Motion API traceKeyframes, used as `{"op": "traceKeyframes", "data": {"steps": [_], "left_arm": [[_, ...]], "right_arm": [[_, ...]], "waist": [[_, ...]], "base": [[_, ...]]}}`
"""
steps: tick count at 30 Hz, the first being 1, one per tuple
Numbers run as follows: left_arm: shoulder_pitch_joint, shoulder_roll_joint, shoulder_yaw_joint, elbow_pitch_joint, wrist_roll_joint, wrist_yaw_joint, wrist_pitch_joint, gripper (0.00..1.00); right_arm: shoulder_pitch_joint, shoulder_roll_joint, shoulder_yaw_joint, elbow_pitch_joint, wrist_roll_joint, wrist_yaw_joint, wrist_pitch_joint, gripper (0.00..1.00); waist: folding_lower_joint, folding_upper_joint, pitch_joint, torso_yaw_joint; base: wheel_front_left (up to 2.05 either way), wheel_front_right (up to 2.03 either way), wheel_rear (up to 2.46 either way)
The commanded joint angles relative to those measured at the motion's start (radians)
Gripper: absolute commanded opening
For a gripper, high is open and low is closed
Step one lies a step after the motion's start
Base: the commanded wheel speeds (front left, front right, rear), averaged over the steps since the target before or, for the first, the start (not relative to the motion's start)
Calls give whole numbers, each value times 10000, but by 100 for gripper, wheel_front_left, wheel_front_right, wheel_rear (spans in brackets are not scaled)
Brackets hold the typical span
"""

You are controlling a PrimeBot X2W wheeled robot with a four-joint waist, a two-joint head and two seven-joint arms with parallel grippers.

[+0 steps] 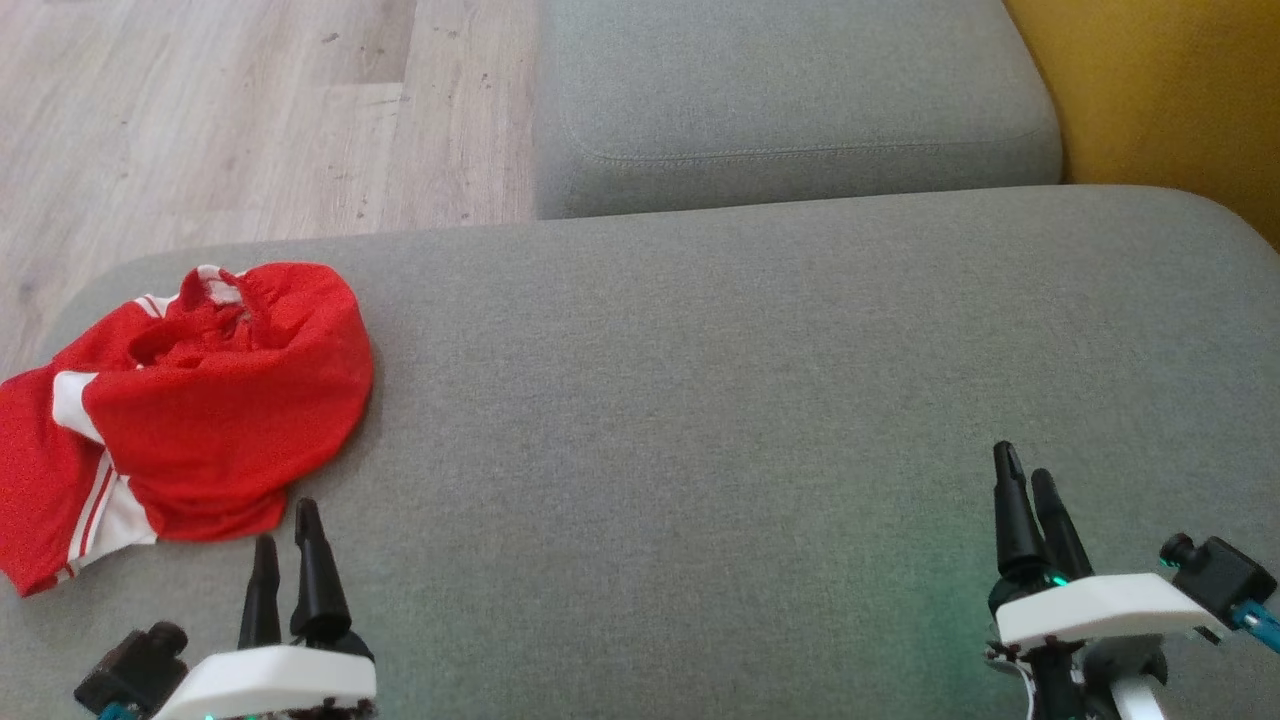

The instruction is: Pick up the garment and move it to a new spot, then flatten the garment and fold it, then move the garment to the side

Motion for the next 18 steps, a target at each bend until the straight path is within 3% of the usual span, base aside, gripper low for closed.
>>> {"op": "traceKeyframes", "data": {"steps": [1,18], "left_arm": [[-265,94,73,-430,393,76,-158,100],[6,108,-145,-777,2505,243,-663,100]], "right_arm": [[-309,-74,205,-403,-349,-4,-151,100],[-231,-83,736,-547,-2263,-5,-652,100]], "waist": [[0,0,-16,9],[0,0,-235,8]], "base": [[0,0,0],[0,0,0]]}}
